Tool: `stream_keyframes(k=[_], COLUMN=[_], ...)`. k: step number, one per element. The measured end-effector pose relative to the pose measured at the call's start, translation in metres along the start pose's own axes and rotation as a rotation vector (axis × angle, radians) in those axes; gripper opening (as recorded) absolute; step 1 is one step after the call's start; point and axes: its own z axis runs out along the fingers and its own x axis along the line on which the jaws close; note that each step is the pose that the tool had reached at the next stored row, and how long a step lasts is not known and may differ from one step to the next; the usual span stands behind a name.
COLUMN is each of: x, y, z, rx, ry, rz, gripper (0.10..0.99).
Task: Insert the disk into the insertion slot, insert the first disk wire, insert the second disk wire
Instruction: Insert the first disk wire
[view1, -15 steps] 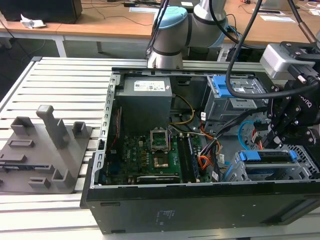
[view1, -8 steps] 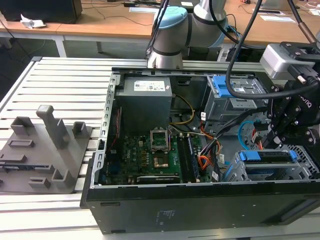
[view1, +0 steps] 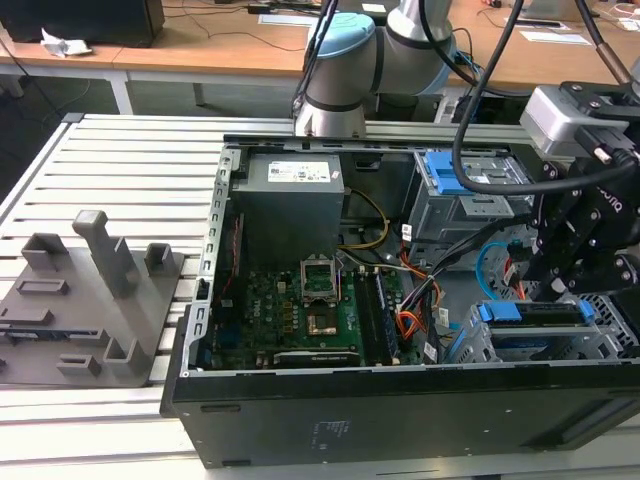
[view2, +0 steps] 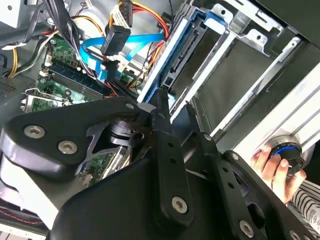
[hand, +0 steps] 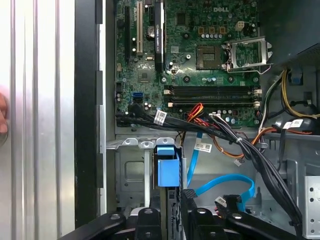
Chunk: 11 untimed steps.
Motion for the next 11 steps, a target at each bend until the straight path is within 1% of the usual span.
stream_keyframes(k=[3, 5, 7, 9, 11], x=[-0.0085, -0.0128, -0.0232, -0.0311, -0.0390], y=[-0.0023, -0.0034, -0.0051, -0.0090, -0.0168], z=[-0.0002, -0.0003, -0.0005, -0.0008, -0.0010], rx=[0.000, 0.000, 0.000, 0.000, 0.000], ry=[0.0001, 0.0001, 0.0001, 0.0003, 0.0003], rz=[-0.001, -0.001, -0.002, -0.003, -0.004], gripper=[0.302, 0.302, 0.302, 0.302, 0.302])
